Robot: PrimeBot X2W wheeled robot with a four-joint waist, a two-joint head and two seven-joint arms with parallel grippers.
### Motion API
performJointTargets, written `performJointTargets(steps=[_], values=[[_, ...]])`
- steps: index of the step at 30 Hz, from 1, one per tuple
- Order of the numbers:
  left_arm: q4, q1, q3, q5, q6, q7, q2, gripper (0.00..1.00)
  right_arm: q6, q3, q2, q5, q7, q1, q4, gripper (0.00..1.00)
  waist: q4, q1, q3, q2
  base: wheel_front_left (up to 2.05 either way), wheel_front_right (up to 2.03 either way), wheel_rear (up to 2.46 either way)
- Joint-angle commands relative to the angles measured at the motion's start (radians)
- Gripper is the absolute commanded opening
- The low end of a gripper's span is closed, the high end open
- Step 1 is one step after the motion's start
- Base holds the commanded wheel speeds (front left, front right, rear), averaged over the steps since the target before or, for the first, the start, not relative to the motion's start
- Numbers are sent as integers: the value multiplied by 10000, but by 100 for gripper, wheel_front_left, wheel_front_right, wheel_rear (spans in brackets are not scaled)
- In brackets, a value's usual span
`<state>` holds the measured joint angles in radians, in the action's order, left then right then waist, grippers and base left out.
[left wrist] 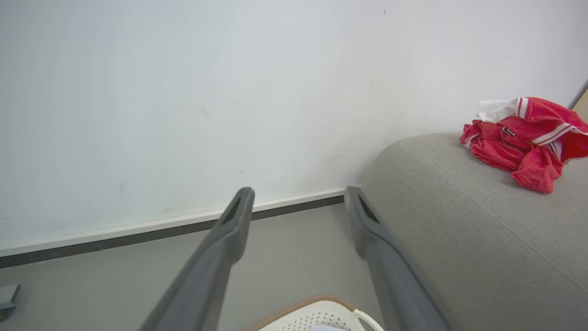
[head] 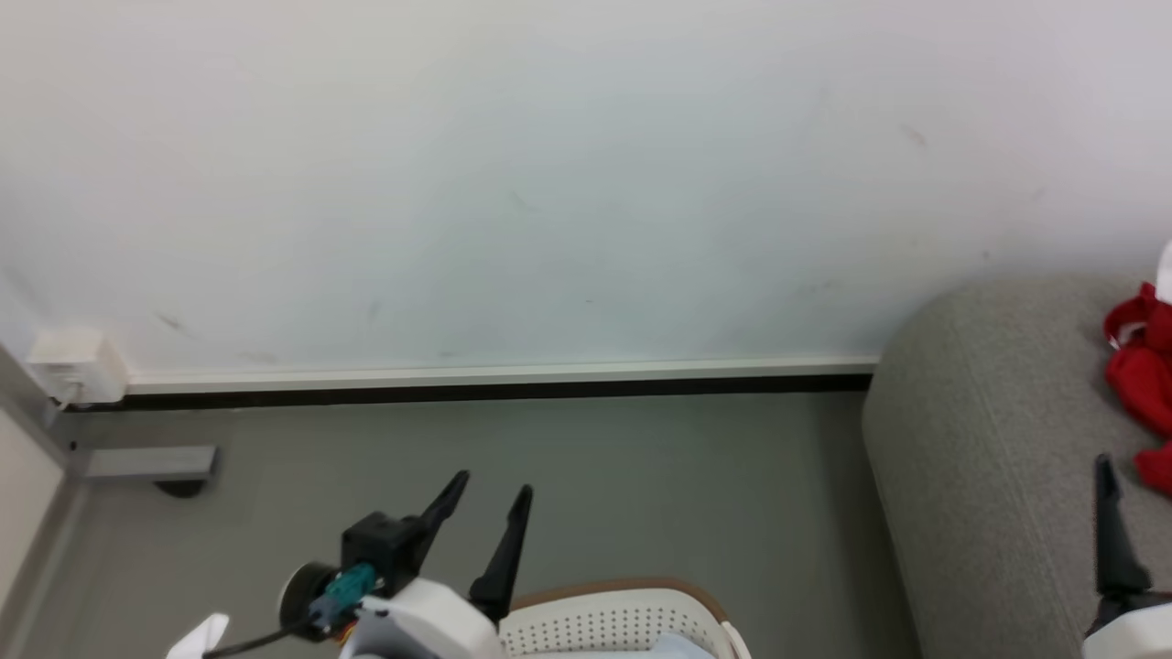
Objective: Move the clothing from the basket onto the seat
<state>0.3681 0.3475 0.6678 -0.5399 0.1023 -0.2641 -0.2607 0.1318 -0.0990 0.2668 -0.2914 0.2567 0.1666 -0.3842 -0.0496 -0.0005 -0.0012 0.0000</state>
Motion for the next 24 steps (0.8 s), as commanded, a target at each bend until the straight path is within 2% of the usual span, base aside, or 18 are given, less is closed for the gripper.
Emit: performJointTargets(steps=[1,7,13,24], values=[[-70,-464,-342,223,120,-4,-78,100,-21,84,-252,125,45,-482,398,100,423,5,-306,0,0,0,0],[-137,-1532,-1450,770,242,-4,26,100,-21,100,-1149,197,77,-1437,1118,100,874,5,-541,0,0,0,0],[-360,-2418,-2679,1473,284,-5,401,100,-21,4,-1764,719,67,-2041,1440,100,1154,5,-719,0,0,0,0],[-598,-3324,-4384,2798,-291,-3,1213,100,-21,576,-2138,1368,70,-2539,1191,100,1265,5,-959,0,0,0,0]])
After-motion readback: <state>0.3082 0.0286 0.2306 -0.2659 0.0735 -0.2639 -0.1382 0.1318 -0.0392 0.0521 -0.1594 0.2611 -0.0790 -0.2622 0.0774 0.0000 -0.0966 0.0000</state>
